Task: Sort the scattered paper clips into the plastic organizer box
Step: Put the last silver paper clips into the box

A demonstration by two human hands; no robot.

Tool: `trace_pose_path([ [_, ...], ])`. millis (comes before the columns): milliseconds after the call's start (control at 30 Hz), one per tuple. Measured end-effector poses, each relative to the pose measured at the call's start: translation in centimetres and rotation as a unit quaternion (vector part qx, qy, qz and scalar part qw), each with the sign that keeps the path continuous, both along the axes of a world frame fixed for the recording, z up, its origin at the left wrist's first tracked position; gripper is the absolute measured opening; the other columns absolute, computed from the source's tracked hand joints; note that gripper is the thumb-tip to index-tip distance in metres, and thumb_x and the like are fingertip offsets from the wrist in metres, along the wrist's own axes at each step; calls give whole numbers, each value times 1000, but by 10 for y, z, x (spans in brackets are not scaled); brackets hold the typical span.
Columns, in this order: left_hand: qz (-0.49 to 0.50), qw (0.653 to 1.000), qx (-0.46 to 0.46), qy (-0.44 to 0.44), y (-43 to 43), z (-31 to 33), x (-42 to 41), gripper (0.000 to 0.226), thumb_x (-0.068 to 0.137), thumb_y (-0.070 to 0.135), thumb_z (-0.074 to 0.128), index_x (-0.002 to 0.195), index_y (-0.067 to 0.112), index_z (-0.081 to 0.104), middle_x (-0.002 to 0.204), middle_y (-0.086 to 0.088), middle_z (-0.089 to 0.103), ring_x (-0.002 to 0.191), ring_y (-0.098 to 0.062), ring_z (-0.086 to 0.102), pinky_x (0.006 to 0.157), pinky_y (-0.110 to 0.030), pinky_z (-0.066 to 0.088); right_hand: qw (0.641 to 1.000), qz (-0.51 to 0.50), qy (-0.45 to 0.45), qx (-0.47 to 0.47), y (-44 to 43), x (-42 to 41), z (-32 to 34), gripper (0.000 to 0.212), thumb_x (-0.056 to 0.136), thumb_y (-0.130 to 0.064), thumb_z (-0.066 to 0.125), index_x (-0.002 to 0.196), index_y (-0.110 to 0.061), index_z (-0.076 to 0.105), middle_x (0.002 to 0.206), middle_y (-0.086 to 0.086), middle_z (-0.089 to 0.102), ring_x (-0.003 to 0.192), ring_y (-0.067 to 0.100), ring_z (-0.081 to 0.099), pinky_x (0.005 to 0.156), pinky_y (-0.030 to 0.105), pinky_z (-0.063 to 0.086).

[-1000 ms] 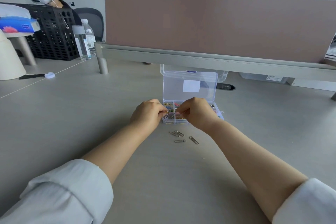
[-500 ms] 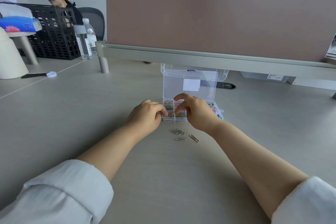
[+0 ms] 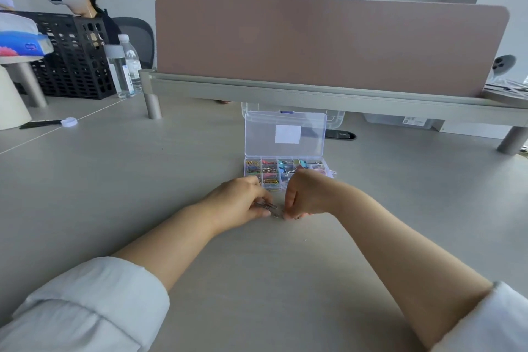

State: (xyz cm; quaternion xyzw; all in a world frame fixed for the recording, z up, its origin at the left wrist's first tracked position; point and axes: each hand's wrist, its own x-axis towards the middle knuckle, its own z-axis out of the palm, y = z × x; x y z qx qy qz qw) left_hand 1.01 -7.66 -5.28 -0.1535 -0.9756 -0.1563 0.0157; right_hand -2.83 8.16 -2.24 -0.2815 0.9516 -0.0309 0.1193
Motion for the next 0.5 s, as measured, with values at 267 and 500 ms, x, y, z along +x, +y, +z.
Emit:
trace_pose_path([
  [267,14,1000,-6,26,4,-2,-3,16,86,22,60,101,19,63,89,5,47,92,-20,56,78,-29,44,999,28,-23,-10,-1,-5,-7,23,80,-16,62,96,-3,71,103,19,70,101,33,62,87,37,50],
  [500,25,1000,5,9,-2,-3,-7,10,84,18,62,93,13,65,89,3,48,84,-14,49,77,-27,43,998,35,-47,-17,0,-2,-6,23,84,-16,60,101,-4,69,109,14,69,93,27,60,69,25,40],
])
